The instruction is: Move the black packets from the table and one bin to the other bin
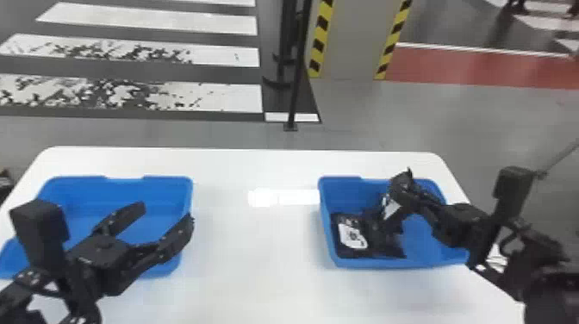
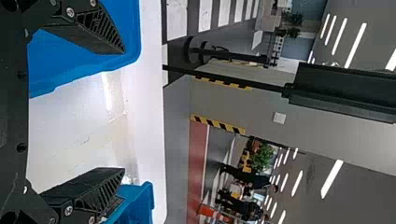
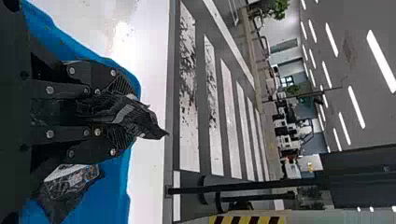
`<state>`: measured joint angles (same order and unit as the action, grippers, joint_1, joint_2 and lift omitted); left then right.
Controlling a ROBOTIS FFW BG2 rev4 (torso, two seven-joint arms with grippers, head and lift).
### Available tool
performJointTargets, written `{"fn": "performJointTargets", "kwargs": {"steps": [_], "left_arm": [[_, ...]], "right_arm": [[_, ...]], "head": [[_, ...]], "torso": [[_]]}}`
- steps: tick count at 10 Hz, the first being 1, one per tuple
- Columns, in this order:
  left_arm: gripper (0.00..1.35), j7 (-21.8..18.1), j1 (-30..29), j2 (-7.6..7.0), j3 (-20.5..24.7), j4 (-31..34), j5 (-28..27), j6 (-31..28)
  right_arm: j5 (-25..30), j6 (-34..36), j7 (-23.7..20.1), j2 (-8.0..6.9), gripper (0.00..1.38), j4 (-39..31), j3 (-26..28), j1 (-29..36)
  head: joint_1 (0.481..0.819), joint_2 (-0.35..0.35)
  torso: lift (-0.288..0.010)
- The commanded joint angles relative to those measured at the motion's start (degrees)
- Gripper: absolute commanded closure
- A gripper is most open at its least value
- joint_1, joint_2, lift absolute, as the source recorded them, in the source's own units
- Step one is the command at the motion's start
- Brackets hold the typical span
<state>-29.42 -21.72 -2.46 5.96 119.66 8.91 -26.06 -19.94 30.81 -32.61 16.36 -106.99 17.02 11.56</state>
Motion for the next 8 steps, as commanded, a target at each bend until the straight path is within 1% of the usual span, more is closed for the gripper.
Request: {"fn": "performJointTargets", "kwargs": {"steps": [1, 2, 3, 4, 5, 6, 7, 8], "left_arm": [[0.15, 0.0, -0.1, 0.00, 0.1, -0.1, -0.1, 0.2], [0.14, 0.0, -0.1, 0.00, 0.1, 0.1, -0.5, 0.3], [0.14, 0.1, -0.1, 0.00, 0.2, -0.1, -0.6, 1.2], [0.14, 0.2, -0.2, 0.09, 0.2, 0.1, -0.8, 1.5], [0.14, 0.4, -0.2, 0.18, 0.2, 0.1, -1.1, 2.0], [0.14, 1.0, -0.8, 0.35, 0.4, 0.1, -1.1, 4.0], [0.14, 2.0, -1.6, 0.71, 0.8, 0.4, -0.9, 6.9], [0.14, 3.5, -3.2, 1.23, 1.4, 1.1, -0.7, 10.0]], "right_arm": [[0.4, -3.2, 0.0, -0.10, 0.96, 1.9, 0.6, 0.7], [1.1, -5.8, 0.0, -0.10, 0.72, 3.1, 1.0, 0.2], [1.2, -8.9, 0.0, -0.01, 0.35, 3.8, 1.0, 0.4], [1.3, -9.7, 0.1, -0.36, 0.03, 2.0, 1.4, 1.5], [2.7, -10.7, 0.4, -1.15, 0.06, -1.6, 2.2, 3.5], [5.0, -13.5, 2.5, -2.91, 0.13, -6.8, 3.9, 7.1], [5.1, -15.9, 4.0, -4.23, 0.13, -10.4, 4.9, 10.5], [5.1, -16.3, 4.6, -5.20, 0.14, -12.9, 5.8, 13.0]], "head": [[0.695, -0.165], [0.695, -0.178], [0.695, -0.188], [0.695, -0.191], [0.695, -0.193], [0.695, -0.191], [0.695, -0.193], [0.695, -0.195]], "torso": [[-0.110], [-0.110], [-0.110], [-0.110], [-0.110], [-0.110], [-0.110], [-0.110]]}}
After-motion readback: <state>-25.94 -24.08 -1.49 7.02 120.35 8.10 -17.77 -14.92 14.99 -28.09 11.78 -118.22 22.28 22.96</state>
